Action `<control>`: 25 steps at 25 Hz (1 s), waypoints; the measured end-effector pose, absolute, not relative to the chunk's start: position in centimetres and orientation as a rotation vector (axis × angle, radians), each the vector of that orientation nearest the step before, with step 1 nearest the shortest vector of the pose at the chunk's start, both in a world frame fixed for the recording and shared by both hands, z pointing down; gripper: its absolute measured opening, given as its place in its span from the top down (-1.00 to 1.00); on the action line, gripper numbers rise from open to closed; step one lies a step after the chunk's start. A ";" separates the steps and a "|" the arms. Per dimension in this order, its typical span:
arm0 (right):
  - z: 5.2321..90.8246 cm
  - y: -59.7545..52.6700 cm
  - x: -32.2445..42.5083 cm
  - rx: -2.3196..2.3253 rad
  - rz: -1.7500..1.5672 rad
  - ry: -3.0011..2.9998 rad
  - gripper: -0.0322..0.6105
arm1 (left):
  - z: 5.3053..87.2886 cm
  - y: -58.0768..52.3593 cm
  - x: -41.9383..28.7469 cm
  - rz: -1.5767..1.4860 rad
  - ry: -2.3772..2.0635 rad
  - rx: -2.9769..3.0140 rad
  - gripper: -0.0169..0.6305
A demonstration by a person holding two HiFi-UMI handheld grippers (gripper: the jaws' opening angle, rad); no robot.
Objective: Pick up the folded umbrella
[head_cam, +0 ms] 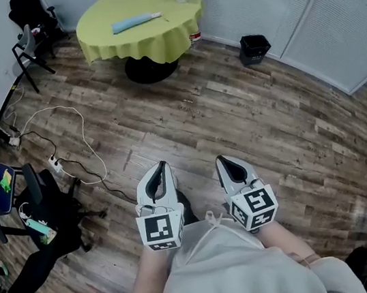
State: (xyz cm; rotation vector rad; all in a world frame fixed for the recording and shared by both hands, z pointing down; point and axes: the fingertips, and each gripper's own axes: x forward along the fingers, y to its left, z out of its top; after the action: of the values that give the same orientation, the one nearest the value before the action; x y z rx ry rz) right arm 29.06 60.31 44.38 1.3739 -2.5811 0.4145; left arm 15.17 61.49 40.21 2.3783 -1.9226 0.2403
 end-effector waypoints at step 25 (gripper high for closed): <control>44.0 25.0 5.9 1.418 0.466 -2.509 0.90 | 40.2 26.5 -10.0 0.177 -1.833 2.373 0.93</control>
State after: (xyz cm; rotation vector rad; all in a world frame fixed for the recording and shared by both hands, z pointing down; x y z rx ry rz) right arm 5.89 25.01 43.97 1.4184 -2.5086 0.4663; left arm -9.96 26.49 40.16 2.3730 -1.8335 0.1769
